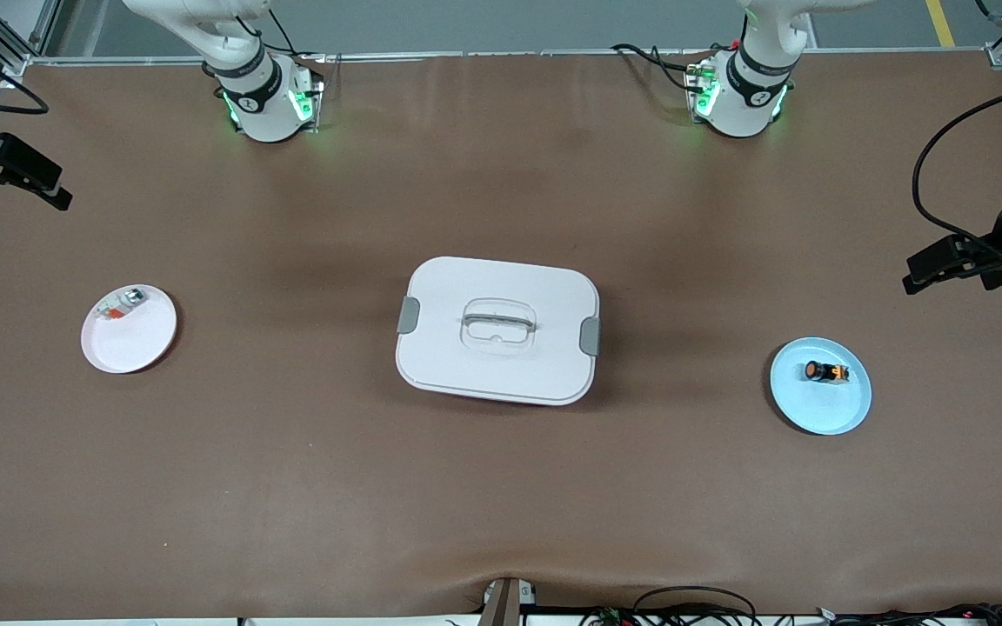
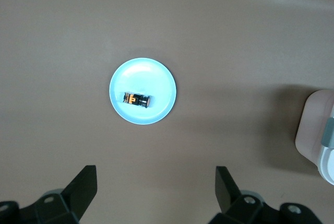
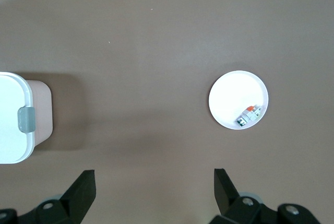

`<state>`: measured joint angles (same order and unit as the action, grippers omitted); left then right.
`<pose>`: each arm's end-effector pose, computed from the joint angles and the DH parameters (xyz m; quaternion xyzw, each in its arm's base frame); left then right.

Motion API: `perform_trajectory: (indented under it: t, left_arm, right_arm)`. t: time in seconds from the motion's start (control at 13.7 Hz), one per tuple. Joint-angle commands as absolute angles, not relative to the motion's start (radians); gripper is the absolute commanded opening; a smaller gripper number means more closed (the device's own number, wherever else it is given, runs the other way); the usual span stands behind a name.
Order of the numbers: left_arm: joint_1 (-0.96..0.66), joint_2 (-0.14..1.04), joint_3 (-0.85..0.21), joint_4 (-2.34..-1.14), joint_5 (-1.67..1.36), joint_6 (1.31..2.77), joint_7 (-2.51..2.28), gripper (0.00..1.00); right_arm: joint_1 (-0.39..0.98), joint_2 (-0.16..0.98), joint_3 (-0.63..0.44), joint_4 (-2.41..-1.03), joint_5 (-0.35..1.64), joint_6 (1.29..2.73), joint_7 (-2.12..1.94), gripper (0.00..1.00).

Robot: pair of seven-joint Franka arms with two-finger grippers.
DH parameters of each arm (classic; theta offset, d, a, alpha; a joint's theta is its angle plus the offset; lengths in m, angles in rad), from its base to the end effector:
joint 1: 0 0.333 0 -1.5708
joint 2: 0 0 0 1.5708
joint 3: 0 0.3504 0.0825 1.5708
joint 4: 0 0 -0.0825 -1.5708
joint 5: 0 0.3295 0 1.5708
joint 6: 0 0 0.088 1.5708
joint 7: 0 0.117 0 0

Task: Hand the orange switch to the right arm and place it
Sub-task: 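Move the left gripper toward the orange switch on the blue plate, then lower the left gripper over the orange switch on the blue plate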

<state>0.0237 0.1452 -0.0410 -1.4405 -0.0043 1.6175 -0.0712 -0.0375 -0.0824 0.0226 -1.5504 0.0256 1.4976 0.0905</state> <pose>0.5546 -0.0081 0.6313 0.9995 0.0273 0.0157 0.0058 0.4641 -0.0031 0.6906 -0.9985 0.0516 -0.0143 0.0124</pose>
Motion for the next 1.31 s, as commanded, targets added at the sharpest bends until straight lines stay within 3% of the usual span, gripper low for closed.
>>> perform_trajectory:
  t: [0.0,0.58,1.24]
  left_arm:
    - [0.043,0.150,-0.038,-1.439,-0.025,1.595,-0.054,1.00]
    - [0.092,0.190,-0.038,-1.515,-0.015,1.594,0.086,1.00]
    - [0.144,0.190,-0.040,-1.822,-0.008,1.948,0.264,1.00]
  right_arm:
    - [-0.046,-0.097,0.026,-1.568,0.038,1.511,0.107,1.00]
    - [-0.044,-0.103,0.028,-1.568,0.037,1.496,0.109,1.00]
    - [-0.044,-0.132,0.028,-1.566,0.038,1.430,0.117,1.00]
